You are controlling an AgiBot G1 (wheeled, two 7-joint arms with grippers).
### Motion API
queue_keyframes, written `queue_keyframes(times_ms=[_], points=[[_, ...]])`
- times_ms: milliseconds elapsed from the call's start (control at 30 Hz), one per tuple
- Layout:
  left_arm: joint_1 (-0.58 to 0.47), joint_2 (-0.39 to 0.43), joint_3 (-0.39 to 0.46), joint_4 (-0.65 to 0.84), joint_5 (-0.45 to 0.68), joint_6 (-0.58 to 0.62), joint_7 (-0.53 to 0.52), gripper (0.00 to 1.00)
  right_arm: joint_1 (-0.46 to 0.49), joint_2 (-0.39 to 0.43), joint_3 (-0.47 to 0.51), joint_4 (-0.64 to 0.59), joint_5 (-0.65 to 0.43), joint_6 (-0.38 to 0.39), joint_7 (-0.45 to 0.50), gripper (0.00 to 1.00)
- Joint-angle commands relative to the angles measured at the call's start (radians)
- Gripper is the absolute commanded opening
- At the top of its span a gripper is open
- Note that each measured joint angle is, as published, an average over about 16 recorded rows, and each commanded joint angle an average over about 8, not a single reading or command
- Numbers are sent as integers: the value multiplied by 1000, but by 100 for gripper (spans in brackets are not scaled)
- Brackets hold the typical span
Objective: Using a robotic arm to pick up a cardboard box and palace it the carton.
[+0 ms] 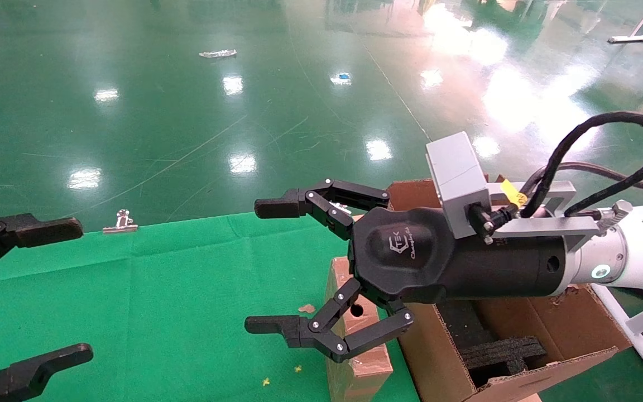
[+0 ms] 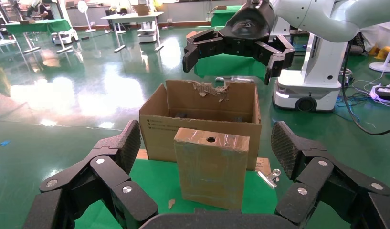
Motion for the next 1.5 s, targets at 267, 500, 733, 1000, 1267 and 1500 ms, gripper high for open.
queue_keyframes(times_ms=[267,500,733,1000,1267,1500], points=[[0,0,0,0,0,0,0,100,0,0,0,0,0,0,0,100],[0,0,0,0,0,0,0,100,5,-2,-9,10,-13,2,9,100],[-1,0,1,1,0,0,1,100,100,-38,-107,62,-163,-4,118,100],[-1,0,1,1,-1,0,1,100,340,-168,-357,69,-505,-65,332,100],[-1,0,2,1,-1,0,1,100,518,-249,-583,68,-734,-72,507,100],[-1,-1,3,1,-1,0,1,100,682,-239,-696,69,-790,-82,589,100]])
